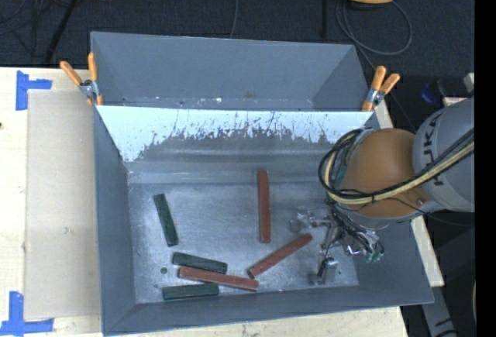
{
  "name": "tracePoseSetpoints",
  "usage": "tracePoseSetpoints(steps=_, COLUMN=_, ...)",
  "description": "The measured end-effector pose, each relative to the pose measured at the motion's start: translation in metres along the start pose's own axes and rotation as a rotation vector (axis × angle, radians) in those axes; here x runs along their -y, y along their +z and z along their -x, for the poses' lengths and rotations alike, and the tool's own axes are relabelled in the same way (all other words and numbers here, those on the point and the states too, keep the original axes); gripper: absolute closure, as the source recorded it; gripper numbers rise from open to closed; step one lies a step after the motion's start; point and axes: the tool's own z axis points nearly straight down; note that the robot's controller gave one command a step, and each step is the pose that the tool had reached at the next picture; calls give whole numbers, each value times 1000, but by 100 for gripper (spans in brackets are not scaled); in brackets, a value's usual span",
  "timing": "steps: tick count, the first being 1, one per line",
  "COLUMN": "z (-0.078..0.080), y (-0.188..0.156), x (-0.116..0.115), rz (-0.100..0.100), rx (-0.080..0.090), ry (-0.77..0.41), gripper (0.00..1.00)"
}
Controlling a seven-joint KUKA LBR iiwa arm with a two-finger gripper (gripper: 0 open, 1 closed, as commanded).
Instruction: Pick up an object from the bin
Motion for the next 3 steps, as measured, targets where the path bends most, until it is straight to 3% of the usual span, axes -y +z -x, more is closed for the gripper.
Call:
tracePoseSetpoints(steps=1, z=1, y=-4, x=1, rz=-3, rx=4, ry=-2, gripper=100)
tracePoseSetpoints(steps=2, z=21, y=-118, x=-37, rz=-6, rx=9, ry=-454, gripper=100)
tracePoseSetpoints(steps=3, z=23, y=-193, x=-34, rz=-8, rx=13, ry=-420, gripper=100)
